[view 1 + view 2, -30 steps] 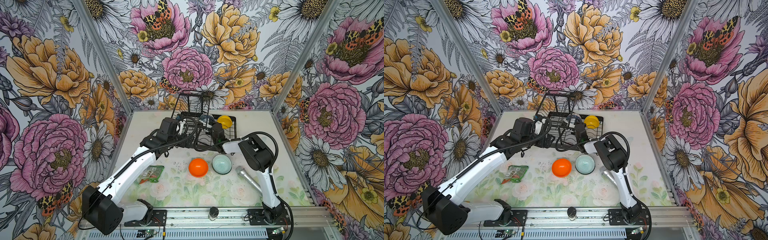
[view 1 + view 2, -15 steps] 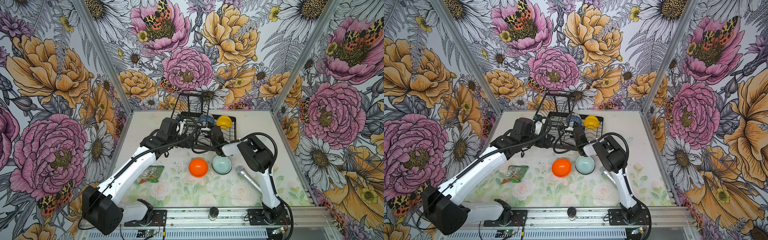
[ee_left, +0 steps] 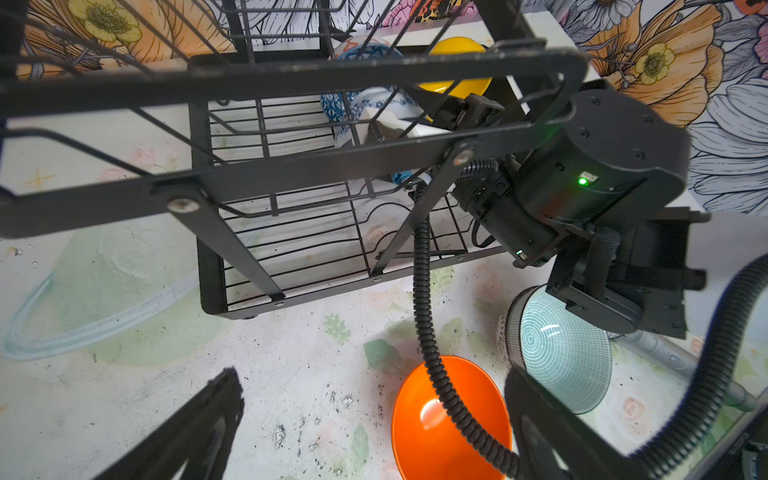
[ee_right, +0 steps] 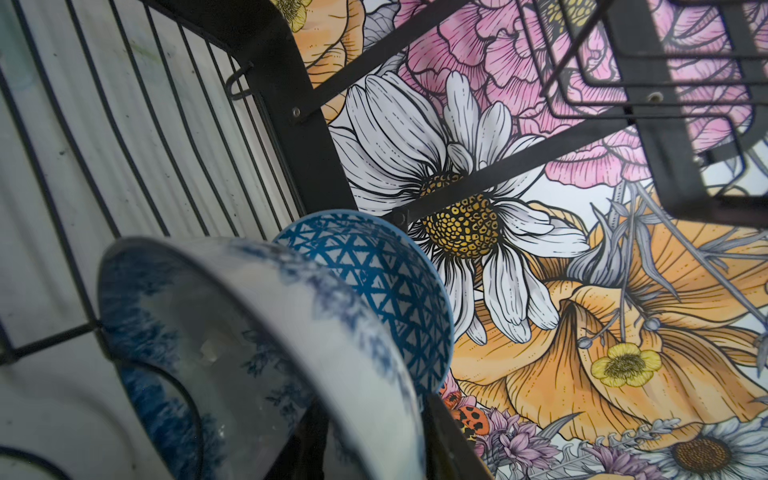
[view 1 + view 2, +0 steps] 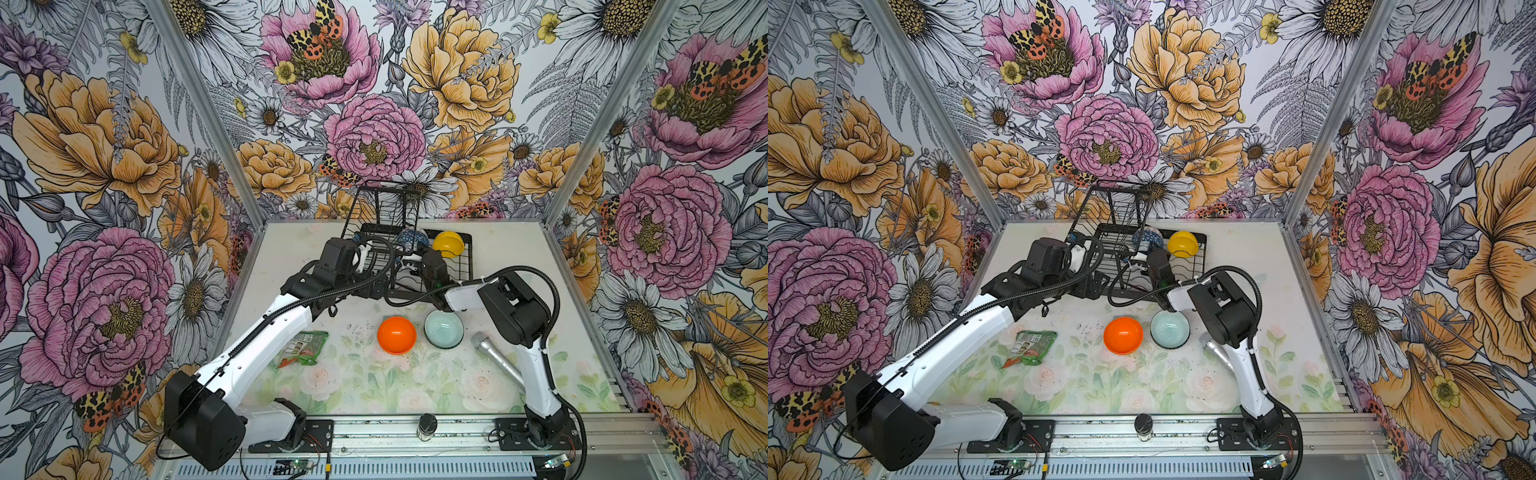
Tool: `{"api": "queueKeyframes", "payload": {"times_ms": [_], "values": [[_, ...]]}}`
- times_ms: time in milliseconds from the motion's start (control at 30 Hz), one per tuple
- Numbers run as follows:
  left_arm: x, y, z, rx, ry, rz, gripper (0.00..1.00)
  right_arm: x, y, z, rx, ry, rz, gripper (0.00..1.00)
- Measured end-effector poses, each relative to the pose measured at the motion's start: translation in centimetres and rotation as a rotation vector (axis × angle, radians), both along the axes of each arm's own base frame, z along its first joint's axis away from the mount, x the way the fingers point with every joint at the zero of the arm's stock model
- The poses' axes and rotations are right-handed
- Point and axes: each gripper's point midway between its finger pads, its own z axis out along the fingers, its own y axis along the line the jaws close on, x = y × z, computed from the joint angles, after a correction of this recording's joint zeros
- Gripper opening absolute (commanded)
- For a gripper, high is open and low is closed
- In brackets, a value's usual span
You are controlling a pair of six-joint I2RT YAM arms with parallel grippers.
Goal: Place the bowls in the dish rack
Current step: 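Open the right gripper and withdraw it from the rack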
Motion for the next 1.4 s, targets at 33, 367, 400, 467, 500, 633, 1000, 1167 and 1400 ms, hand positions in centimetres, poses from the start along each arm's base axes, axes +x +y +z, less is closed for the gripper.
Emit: {"api": "queueKeyframes", "payload": {"times_ms": [33,367,400,467,500,633,1000,1167,1400], "values": [[0.0,0.0,0.0,0.000,0.000,0.000,0.99,0.0,-0.1,0.2,0.001,-0.001,-0.002,0.57],[-0.1,0.0,-0.1,0.001,0.001,0.000,0.99,-1.0,-1.8,3.2,0.015,-0.031,-0.036,0.99],[-0.1,0.1,-0.1,0.000,0.001,0.000,0.99,-1.4,-2.1,3.4,0.015,-0.030,-0.038,0.99],[-0.2,0.1,-0.2,0.001,0.002,0.000,0.99,-2.1,-2.6,3.7,0.013,-0.029,-0.046,1.00],[-0.3,0.2,-0.2,0.001,0.001,0.000,0.99,-2.4,-2.9,3.9,0.011,-0.029,-0.052,0.99],[-0.4,0.2,-0.3,0.001,0.003,0.000,0.99,-4.0,-4.3,4.4,0.002,-0.024,-0.074,0.99],[-0.2,0.0,-0.1,-0.009,-0.007,-0.005,0.99,-8.4,-8.5,4.6,0.022,0.049,-0.193,1.00],[-0.3,0.1,-0.5,-0.008,-0.003,-0.003,0.99,-10.5,-9.5,6.8,0.129,0.093,-0.265,1.00],[-0.8,0.5,-1.5,-0.002,0.003,0.010,0.99,-14.1,-10.3,11.3,0.415,0.184,-0.354,1.00]]}}
